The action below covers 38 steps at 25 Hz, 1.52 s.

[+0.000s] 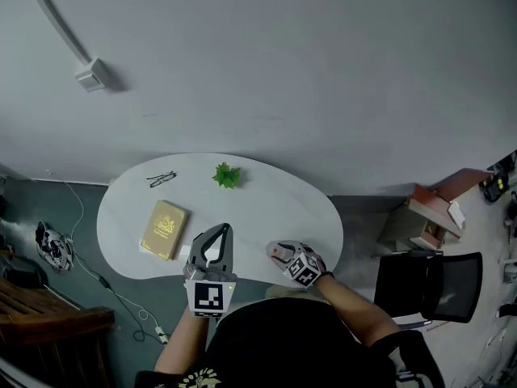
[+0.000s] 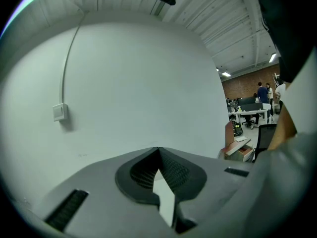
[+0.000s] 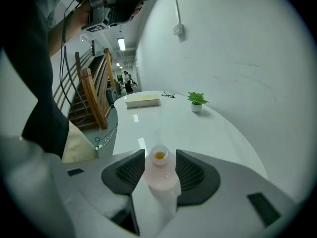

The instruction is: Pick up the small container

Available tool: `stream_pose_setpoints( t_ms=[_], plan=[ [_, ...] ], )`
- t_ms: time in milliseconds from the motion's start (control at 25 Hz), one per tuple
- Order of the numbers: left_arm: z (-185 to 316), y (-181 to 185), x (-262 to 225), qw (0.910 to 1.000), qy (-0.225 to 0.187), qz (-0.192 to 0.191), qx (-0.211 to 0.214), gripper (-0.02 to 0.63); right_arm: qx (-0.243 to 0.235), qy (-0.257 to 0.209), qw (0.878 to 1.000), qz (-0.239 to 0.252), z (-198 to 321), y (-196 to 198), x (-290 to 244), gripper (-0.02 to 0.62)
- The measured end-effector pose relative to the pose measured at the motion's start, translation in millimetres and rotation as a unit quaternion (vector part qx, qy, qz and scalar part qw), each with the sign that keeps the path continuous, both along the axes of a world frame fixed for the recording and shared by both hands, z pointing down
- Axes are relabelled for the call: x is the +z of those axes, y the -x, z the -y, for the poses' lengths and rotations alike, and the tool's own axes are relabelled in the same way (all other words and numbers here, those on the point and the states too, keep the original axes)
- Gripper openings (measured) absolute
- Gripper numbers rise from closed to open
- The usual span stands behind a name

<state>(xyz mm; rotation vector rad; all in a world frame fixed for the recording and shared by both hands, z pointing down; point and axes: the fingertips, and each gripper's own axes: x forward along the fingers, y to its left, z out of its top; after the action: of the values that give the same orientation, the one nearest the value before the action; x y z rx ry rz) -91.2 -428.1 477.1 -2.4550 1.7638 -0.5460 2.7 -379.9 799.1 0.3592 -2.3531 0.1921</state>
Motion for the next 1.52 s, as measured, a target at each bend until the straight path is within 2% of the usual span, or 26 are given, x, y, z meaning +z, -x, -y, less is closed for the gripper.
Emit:
stream_pose_setpoints(
  t_ms=[280, 480, 680, 760, 920, 1160, 1360, 1520],
  plan=[
    [10, 4, 7, 0.9996, 0.011, 0.001, -0.026, 0.005, -0.045, -0.004, 0.999, -0.014, 0, 7, 14, 0.196],
    [18, 16, 12, 0.9996, 0.014, -0.002, -0.027, 0.005, -0.043, -0.016, 0.999, -0.010, -1, 10, 13, 0.174],
    [25, 22, 17, 0.9996, 0.028, 0.002, 0.004, 0.005, -0.001, -0.010, 1.000, 0.004, 1, 12, 11, 0.150],
    [29, 25, 16, 0.9994, 0.028, 0.005, 0.021, 0.005, 0.031, -0.004, 1.000, 0.002, 4, 12, 11, 0.149],
    [40, 34, 8, 0.9988, 0.018, 0.006, 0.045, 0.005, 0.097, 0.018, 0.995, 0.014, 17, 14, 1, 0.149],
    [46, 49, 10, 0.9976, 0.019, 0.002, 0.066, 0.005, 0.152, 0.034, 0.988, 0.016, 35, 14, -28, 0.149],
    [52, 60, 3, 0.9976, 0.009, 0.000, 0.069, 0.005, 0.164, 0.011, 0.986, 0.004, 48, 9, -64, 0.147],
    [55, 63, -1, 0.9974, 0.005, -0.005, 0.072, 0.005, 0.159, 0.020, 0.987, -0.001, 52, 10, -82, 0.147]
  ],
)
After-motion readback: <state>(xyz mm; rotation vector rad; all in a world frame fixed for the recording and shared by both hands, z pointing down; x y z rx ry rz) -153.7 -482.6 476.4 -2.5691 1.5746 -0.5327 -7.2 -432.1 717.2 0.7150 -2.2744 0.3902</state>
